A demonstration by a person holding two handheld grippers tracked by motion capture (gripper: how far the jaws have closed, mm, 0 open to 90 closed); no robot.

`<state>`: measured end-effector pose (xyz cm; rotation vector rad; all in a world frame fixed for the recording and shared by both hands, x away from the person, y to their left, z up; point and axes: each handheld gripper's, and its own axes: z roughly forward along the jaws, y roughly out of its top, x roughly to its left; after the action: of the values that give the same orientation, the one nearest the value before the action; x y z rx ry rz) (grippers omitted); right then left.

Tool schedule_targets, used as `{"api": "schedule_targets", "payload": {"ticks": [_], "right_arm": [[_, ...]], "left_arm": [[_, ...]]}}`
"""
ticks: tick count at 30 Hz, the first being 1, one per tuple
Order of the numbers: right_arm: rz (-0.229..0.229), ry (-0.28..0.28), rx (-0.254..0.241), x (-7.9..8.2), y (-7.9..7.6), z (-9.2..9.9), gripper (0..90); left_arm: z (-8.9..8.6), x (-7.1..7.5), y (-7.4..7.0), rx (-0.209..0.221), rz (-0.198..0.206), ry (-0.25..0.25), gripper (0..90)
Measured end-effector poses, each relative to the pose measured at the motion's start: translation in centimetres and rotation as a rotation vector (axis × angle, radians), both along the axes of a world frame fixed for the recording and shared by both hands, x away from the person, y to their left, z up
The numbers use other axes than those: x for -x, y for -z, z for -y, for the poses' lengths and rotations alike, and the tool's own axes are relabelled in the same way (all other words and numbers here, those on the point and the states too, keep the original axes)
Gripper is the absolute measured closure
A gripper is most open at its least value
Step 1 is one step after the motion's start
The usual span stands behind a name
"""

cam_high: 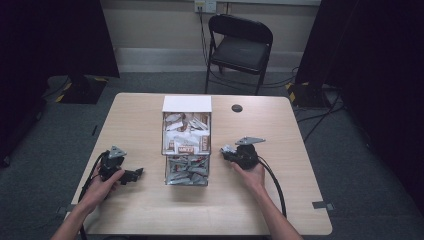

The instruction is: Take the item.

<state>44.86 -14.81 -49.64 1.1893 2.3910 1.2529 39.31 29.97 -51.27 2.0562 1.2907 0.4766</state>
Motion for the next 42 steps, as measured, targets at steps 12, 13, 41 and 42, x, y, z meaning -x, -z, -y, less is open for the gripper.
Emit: {"api": "schedule_targets", "payload": {"ticks": [12, 13, 41, 42], "right_arm": [[-0.017, -0.01, -0.014, -0.2, 0.29, -0.21, 73.4], [-0.02, -0.011, -0.022, -0.2, 0.26, -0.25, 71.9], [0.006, 0.094, -0.03, -0.52, -0.47, 0.36, 22.8], [0.005, 0.102, -0.027, -0.49, -0.54, 0.38, 21.0]], "left_arm": [[0.0, 0.0, 0.0, 0.0, 0.0, 0.0, 0.0], [0.0, 0.0, 0.0, 0.0, 0.0, 0.0, 0.0], [0.0, 0.0, 0.0, 0.0, 0.0, 0.0, 0.0], [0.0, 0.0, 0.0, 0.0, 0.0, 0.0, 0.0]]}}
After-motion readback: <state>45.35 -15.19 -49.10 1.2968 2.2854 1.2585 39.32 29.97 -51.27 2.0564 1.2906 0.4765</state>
